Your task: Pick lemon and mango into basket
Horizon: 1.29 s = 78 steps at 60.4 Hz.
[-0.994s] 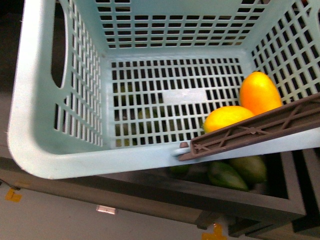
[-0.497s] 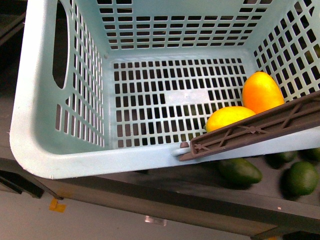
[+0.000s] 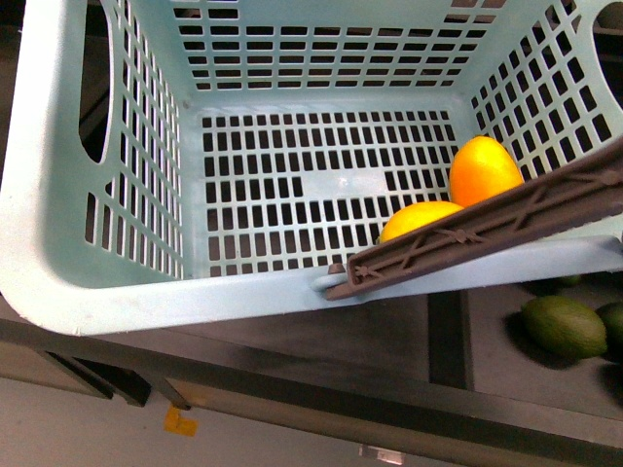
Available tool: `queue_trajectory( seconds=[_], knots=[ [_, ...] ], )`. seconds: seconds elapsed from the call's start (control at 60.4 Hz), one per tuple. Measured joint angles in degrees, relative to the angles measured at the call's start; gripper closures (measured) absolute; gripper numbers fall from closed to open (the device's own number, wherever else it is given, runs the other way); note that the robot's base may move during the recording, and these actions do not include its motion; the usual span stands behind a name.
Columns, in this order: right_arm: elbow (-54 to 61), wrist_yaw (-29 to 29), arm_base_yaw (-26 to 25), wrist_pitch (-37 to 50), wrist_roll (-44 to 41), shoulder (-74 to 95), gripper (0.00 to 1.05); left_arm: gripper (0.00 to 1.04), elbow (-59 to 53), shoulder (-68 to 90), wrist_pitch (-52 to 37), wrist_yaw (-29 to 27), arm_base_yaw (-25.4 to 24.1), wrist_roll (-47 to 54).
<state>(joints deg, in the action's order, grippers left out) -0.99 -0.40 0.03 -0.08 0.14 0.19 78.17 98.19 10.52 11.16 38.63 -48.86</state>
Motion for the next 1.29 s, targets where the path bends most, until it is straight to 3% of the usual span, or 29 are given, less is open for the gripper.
queue_trajectory(
  seconds=[0.199, 0.282, 0.331, 0.63, 0.911, 1.193, 1.292],
  knots=[
    [0.0, 0.2, 0.0, 0.0, 0.0, 0.0, 0.09, 1.00, 0.0, 0.0, -0.2, -2.5, -0.2, 1.1],
    [0.0, 0.1, 0.0, 0.0, 0.0, 0.0, 0.09, 1.00, -1.2, 2.6, -8.9, -25.1, 1.1, -13.7],
    [0.0, 0.4, 0.0, 0.0, 0.0, 0.0, 0.09, 1.00, 0.5, 5.2, -9.9, -29.2, -1.1, -18.7],
    [0.0, 0.4, 0.0, 0.0, 0.0, 0.0, 0.09, 1.00, 19.5, 26.0, -8.1, -30.2, -12.2, -31.3],
    [0.0, 0.4, 0.0, 0.0, 0.0, 0.0, 0.09, 1.00, 29.0, 38.1, -5.2, -30.6, -13.3, -45.5],
    [0.0, 0.4, 0.0, 0.0, 0.0, 0.0, 0.09, 1.00, 27.8, 39.4, -4.2, -28.8, -12.8, -46.5],
    [0.0, 0.4, 0.0, 0.0, 0.0, 0.0, 0.09, 0.82, 26.6, 38.5, -3.0, -28.4, -12.8, -47.1]
  ],
)
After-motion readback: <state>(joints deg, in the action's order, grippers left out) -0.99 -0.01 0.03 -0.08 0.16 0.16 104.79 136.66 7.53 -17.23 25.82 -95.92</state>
